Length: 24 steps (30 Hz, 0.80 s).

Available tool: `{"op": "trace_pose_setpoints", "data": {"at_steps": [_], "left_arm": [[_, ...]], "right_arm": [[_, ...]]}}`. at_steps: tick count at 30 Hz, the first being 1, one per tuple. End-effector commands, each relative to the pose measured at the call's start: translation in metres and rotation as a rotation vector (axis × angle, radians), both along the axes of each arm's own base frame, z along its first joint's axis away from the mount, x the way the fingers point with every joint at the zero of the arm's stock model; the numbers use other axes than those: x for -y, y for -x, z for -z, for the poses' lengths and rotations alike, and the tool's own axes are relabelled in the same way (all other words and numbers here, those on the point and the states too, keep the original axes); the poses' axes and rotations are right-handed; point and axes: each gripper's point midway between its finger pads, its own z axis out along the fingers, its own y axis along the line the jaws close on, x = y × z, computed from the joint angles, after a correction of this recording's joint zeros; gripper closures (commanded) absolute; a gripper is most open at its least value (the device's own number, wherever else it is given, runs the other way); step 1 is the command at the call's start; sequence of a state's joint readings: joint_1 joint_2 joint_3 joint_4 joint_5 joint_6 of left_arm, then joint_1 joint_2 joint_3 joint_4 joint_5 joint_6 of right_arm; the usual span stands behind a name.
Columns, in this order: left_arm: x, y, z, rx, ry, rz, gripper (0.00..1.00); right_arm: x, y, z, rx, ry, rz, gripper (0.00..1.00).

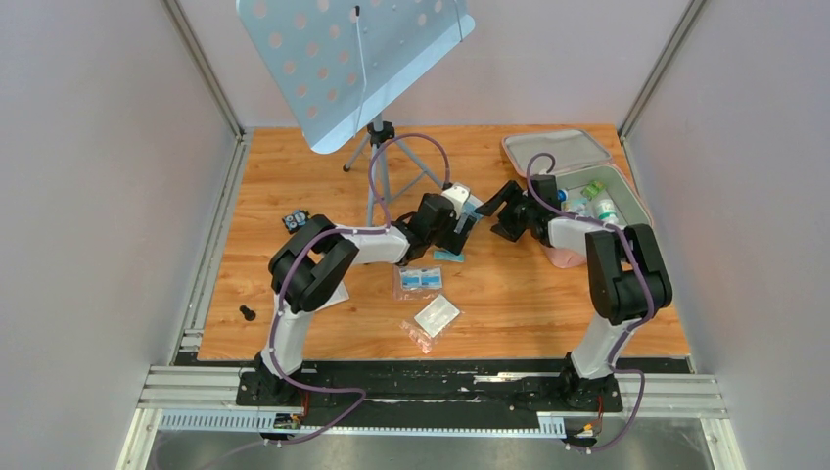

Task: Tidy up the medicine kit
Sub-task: Pick up the medical item at the center of the board.

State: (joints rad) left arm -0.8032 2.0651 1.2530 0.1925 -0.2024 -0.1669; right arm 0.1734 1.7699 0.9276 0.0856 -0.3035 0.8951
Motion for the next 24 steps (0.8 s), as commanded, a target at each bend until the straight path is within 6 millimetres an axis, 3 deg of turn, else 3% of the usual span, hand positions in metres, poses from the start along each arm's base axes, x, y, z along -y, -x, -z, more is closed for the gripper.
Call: {"op": "trace_pose_setpoints", "data": {"at_steps": [1, 12, 24], "left_arm": [[0.016, 0.004, -0.009, -0.028, 0.1, 0.066, 0.0], [0.042, 0.044, 0.001, -0.177, 0.259, 0.231, 0.0], [0.036, 0.062, 0.008, -0.217, 0.273, 0.261, 0.0]], "right_arm": [[-0.003, -0.007, 0.004, 0.0, -0.007, -0.02, 0.32], [-0.009, -0.01, 0.022, -0.025, -0.037, -0.046, 0.32], [-0.026, -0.009, 0.031, -0.028, -0.141, -0.102, 0.33]]}}
